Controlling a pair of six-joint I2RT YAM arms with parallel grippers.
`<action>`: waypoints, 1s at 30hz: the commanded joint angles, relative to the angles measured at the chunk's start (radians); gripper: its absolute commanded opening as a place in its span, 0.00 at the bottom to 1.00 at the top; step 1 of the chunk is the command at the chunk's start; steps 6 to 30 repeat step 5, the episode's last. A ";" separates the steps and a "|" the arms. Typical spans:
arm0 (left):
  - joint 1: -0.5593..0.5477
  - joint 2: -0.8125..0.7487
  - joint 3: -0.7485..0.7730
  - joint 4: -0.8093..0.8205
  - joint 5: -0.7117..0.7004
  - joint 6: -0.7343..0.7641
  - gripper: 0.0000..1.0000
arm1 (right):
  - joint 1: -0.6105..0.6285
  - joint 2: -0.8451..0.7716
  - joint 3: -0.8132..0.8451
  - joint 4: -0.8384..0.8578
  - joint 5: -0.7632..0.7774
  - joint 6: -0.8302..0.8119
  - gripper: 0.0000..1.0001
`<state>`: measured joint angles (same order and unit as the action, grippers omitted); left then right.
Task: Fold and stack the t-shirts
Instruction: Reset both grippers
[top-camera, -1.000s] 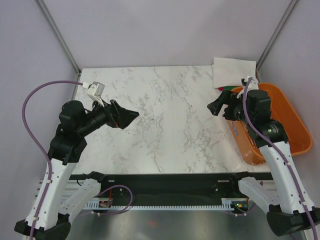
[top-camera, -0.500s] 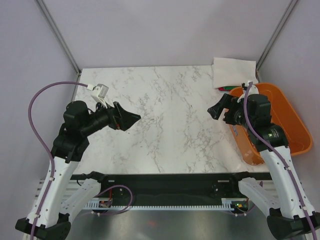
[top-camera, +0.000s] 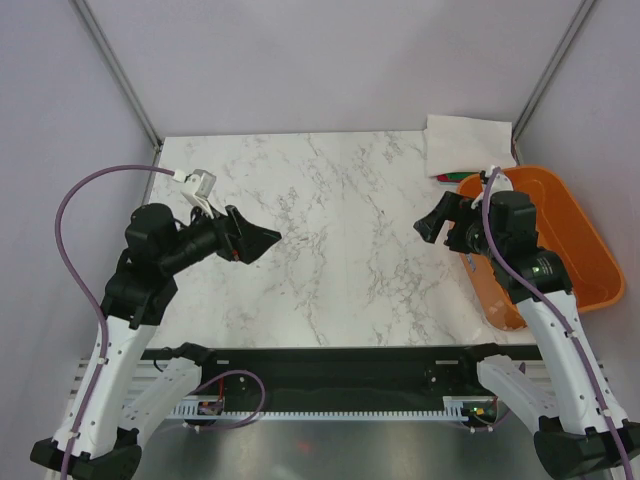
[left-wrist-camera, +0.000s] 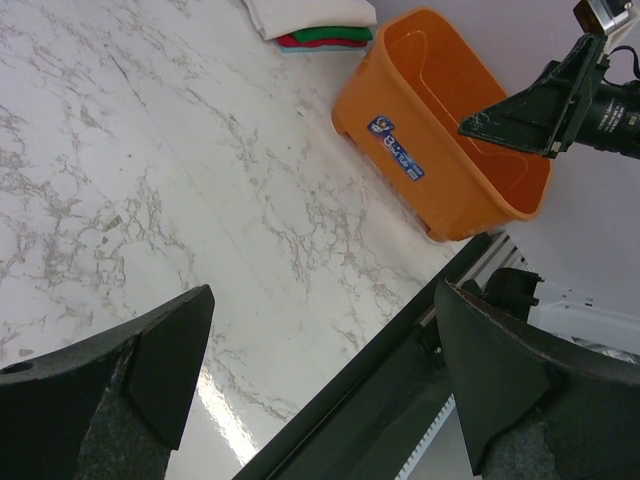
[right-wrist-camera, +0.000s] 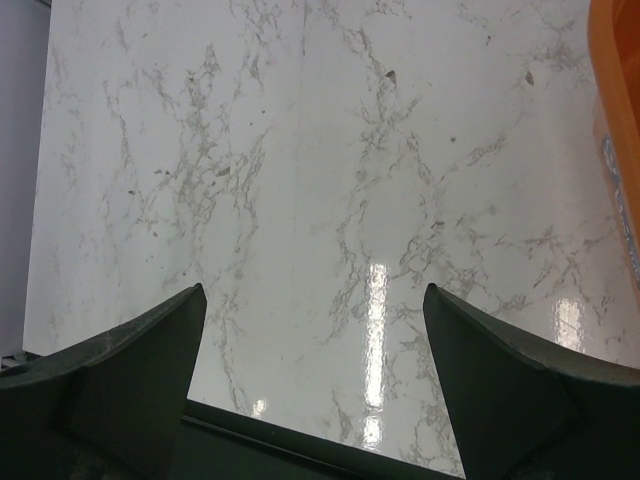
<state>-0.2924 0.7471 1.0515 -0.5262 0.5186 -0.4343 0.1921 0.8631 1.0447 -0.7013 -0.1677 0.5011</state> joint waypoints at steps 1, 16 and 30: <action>0.001 -0.003 -0.007 0.018 0.015 -0.003 1.00 | -0.002 -0.013 -0.009 0.023 0.008 -0.009 0.98; -0.001 0.000 -0.008 0.018 0.004 0.000 1.00 | 0.000 -0.015 -0.006 0.020 0.019 -0.018 0.98; -0.001 0.000 -0.008 0.018 0.004 0.000 1.00 | 0.000 -0.015 -0.006 0.020 0.019 -0.018 0.98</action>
